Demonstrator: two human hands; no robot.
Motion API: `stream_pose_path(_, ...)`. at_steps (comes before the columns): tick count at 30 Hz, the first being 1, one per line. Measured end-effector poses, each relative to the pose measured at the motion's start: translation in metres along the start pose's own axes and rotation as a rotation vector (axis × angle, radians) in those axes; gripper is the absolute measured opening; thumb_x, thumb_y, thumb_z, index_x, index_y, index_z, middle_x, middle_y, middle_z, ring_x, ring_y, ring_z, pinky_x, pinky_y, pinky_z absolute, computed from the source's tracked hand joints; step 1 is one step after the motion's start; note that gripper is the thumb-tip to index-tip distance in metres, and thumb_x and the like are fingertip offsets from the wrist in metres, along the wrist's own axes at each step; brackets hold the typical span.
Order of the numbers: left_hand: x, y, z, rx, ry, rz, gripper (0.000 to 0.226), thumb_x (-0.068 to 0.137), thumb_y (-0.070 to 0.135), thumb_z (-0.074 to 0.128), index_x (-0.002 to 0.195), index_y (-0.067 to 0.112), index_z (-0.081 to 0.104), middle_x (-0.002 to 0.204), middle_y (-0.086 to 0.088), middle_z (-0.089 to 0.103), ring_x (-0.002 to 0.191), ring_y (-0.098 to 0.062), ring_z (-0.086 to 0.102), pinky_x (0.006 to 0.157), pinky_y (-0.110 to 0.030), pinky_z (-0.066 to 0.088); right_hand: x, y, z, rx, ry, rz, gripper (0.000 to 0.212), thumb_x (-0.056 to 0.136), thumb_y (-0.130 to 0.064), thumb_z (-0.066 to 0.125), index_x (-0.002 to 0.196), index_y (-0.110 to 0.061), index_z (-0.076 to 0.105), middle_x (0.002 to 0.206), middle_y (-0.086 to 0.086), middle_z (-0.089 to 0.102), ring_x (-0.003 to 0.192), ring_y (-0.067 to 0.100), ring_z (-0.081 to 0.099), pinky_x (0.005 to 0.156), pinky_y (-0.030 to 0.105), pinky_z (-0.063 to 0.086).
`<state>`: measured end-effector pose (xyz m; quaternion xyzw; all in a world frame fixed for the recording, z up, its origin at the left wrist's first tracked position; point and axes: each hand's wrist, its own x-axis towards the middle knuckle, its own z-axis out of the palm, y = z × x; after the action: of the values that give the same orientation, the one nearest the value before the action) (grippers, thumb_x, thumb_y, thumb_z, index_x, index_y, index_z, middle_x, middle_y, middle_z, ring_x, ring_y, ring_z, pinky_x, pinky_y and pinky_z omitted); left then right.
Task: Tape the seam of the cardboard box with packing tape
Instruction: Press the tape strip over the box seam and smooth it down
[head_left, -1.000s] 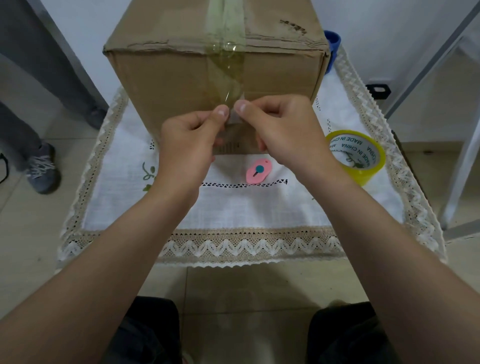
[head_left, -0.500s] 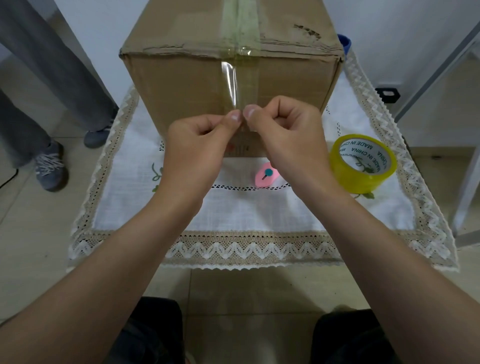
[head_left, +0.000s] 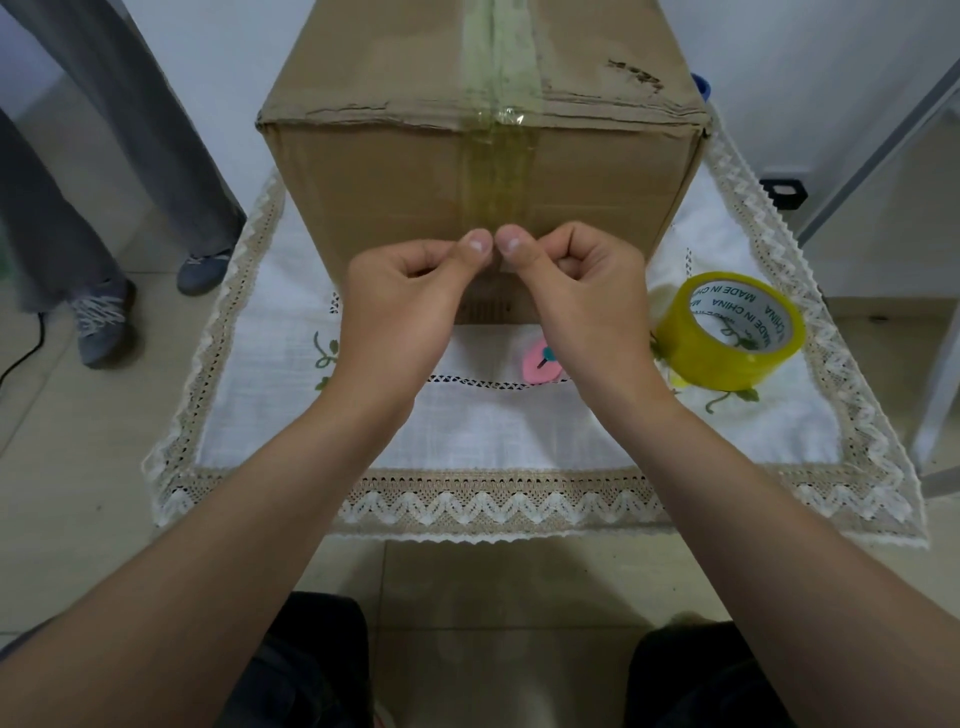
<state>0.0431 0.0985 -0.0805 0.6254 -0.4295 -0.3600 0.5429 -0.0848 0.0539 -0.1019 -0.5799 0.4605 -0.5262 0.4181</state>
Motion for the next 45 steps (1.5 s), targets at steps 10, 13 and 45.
stream_pose_path(10, 0.014, -0.010, 0.007, -0.083, 0.117, -0.020, 0.005, 0.090, 0.028, 0.080, 0.090, 0.023, 0.082, 0.079, 0.017, 0.079, 0.080, 0.008, 0.074, 0.067, -0.004, 0.050, 0.008, 0.001, -0.002, -0.214, 0.045, -0.058, 0.035, 0.090, -0.036, 0.081, 0.063, -0.019, 0.068, 0.047, -0.014, 0.051, 0.046, 0.003, 0.042, 0.053, 0.024, 0.036)
stream_pose_path(13, 0.015, -0.011, 0.008, -0.085, 0.126, -0.028, 0.005, 0.090, 0.029, 0.080, 0.087, 0.025, 0.081, 0.078, 0.017, 0.079, 0.080, 0.008, 0.074, 0.067, -0.004, 0.049, 0.010, -0.004, -0.012, -0.444, 0.047, -0.195, 0.032, 0.091, -0.049, 0.074, 0.071, -0.025, 0.077, 0.053, -0.013, 0.061, 0.051, 0.007, 0.054, 0.053, 0.033, 0.044)
stream_pose_path(45, 0.021, -0.019, 0.007, -0.103, 0.099, -0.054, 0.023, 0.089, 0.030, 0.080, 0.105, 0.013, 0.083, 0.090, 0.015, 0.078, 0.073, 0.020, 0.067, 0.061, 0.004, 0.043, 0.060, -0.063, -0.008, -1.057, 0.076, -0.557, 0.072, 0.079, -0.090, 0.044, 0.126, -0.042, 0.069, 0.121, -0.013, 0.063, 0.126, 0.024, 0.050, 0.095, 0.044, 0.034)
